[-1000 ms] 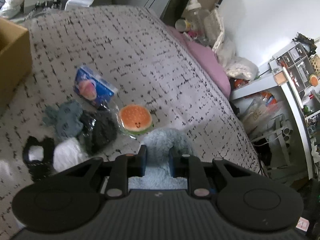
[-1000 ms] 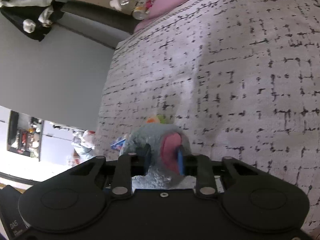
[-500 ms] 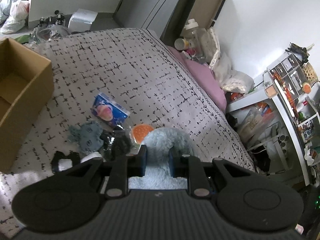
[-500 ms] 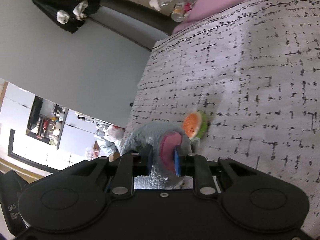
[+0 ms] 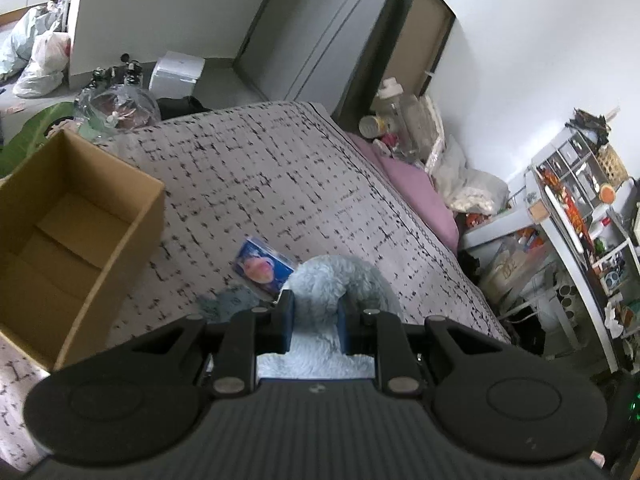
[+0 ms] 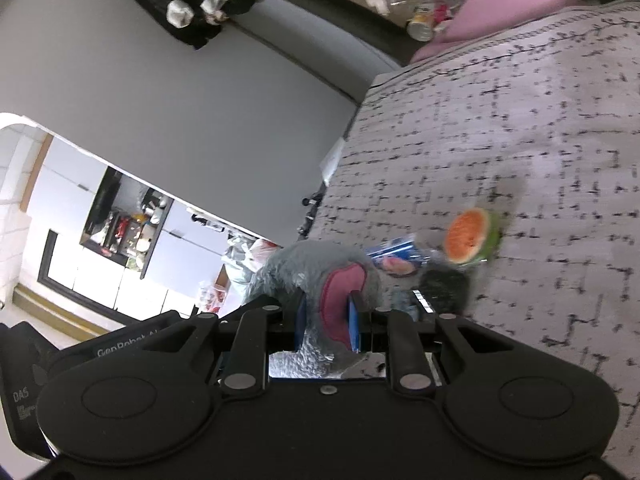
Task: Organize soft objects
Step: 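Lift the grey-blue plush with the right gripper and carry it over the box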
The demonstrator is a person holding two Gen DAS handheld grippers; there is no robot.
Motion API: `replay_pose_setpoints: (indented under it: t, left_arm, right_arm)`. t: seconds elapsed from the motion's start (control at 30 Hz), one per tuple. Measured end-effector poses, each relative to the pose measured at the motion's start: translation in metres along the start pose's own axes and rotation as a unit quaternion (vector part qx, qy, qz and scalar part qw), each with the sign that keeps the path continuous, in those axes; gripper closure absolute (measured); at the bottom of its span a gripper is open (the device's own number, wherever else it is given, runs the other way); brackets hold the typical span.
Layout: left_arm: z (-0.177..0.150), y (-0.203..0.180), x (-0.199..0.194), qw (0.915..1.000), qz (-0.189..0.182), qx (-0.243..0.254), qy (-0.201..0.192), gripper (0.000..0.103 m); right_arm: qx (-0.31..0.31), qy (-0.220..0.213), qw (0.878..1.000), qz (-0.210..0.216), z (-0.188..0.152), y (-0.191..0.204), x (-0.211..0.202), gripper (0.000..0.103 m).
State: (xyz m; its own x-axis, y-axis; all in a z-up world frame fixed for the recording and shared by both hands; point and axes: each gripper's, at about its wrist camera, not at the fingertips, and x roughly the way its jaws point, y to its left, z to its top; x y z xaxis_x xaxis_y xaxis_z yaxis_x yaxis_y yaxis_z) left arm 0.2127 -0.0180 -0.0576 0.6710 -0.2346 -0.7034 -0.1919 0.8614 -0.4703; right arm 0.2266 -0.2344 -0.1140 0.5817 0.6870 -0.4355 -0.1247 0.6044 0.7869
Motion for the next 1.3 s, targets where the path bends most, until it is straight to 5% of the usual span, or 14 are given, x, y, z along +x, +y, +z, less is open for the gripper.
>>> replay_pose_setpoints:
  t: [0.63, 1.3]
  left_arm:
    - [0.044, 0.093, -0.033, 0.9977, 0.021, -0.048, -0.044, 0.083]
    - [0.077, 0.177, 0.002, 0.9952, 0.039, -0.085, -0.028, 0.083]
  right_arm:
    - [-0.040, 0.025, 0.998, 0.048, -0.029, 0.066, 0.075, 0.082]
    - [-0.112, 0.059, 0.992, 0.007, -0.051, 0.098, 0.158, 0.079]
